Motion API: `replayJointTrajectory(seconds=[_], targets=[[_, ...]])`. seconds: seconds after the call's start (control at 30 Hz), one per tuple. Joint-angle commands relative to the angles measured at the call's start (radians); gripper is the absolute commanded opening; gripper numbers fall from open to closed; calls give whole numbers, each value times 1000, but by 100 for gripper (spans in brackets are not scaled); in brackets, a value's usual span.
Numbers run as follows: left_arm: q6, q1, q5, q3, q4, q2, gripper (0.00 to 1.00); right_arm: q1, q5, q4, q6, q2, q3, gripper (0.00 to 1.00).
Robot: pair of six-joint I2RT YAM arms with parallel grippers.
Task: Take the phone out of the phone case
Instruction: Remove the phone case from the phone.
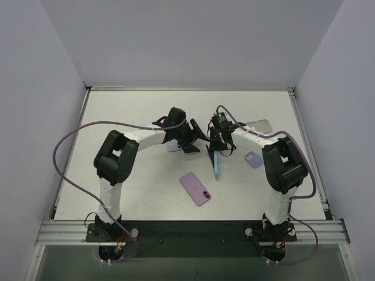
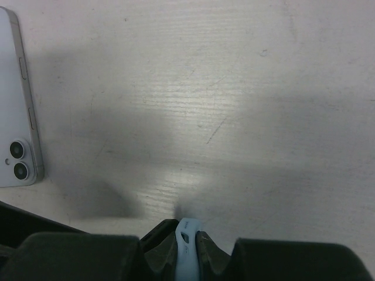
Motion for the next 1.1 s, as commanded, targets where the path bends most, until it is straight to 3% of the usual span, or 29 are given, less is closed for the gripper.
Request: replayJointTrajectory(seconds=[0.0, 0.2, 0.53, 0.7, 0.9, 1.07], targets=[[-25, -9, -46, 105, -111, 32, 77, 67, -107, -193, 2, 145, -118, 0], [-10, -27, -82, 185, -282, 69, 74, 67, -99, -194, 9, 143, -111, 0], [-39, -50, -76, 175, -294, 84, 66, 70, -96, -202, 14, 146, -97, 0], [-42, -62, -90, 198, -307, 110, 48, 69, -84, -208, 17, 137, -88, 0], [-10, -64, -127, 248, -398, 124, 43, 52, -62, -230, 9, 97, -77, 0], [22, -67, -142, 326, -527, 121, 26, 23, -12, -256, 0, 68, -45, 0]])
